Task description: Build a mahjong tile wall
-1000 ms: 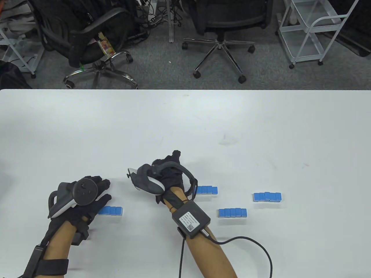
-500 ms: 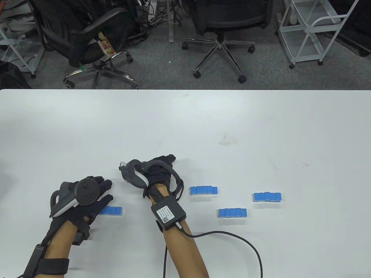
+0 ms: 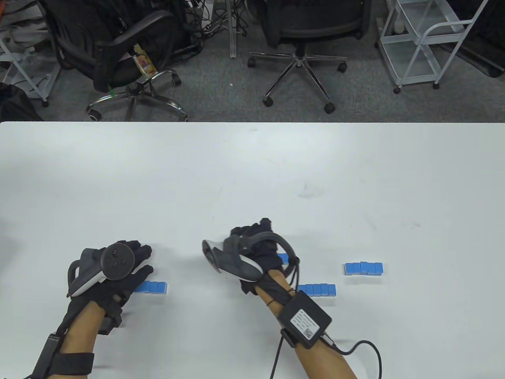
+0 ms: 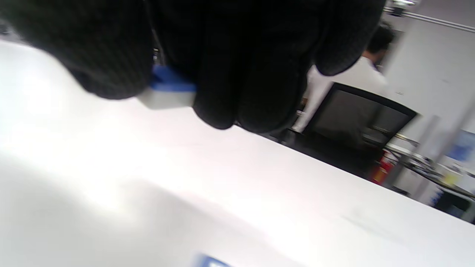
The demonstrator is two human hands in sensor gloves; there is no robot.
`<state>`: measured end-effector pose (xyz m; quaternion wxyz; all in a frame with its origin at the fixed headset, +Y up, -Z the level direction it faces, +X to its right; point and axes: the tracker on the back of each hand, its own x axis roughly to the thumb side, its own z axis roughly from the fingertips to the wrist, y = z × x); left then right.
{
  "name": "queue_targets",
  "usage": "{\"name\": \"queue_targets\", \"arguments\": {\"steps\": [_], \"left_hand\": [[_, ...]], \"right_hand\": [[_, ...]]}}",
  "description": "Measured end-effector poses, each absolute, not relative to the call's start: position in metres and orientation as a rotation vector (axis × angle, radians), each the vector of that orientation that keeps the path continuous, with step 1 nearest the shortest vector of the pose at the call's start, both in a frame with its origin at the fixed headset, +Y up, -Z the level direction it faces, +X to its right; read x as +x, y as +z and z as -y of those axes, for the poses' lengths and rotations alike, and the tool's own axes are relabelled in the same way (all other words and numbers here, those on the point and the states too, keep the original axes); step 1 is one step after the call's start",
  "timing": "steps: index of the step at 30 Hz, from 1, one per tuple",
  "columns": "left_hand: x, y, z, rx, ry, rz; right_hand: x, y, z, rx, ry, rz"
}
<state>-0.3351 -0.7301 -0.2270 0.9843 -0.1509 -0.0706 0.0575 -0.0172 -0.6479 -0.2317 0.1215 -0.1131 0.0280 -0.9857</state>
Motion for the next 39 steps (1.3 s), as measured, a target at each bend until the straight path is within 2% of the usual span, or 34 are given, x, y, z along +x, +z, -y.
{"name": "queue_targets", "arguments": {"steps": [2, 4, 7, 9, 17, 39], "left_hand": [[-0.335, -0.227, 0.729, -0.299, 0.113, 0.141], [-0.335, -0.226, 0.728, -0.291, 0.115, 0.140], [-0.336, -0.227, 0.730, -0.302, 0.114, 0.136], [-0.336, -0.228, 0.731, -0.308, 0.114, 0.134], [-0.336, -0.228, 0.730, -0.303, 0.115, 0.140], [-0.336, -0.228, 0.730, -0.309, 0.116, 0.138]], "right_hand": [[0.018, -0.234, 0.649, -0.193, -2.881, -0.058], [0.048, -0.240, 0.663, -0.108, -2.912, 0.038], [0.071, -0.248, 0.683, -0.046, -2.928, 0.195], [0.078, -0.250, 0.691, -0.077, -2.945, 0.217], [0.077, -0.252, 0.702, -0.147, -2.944, 0.341], [0.074, -0.251, 0.702, -0.174, -2.894, 0.427]]}}
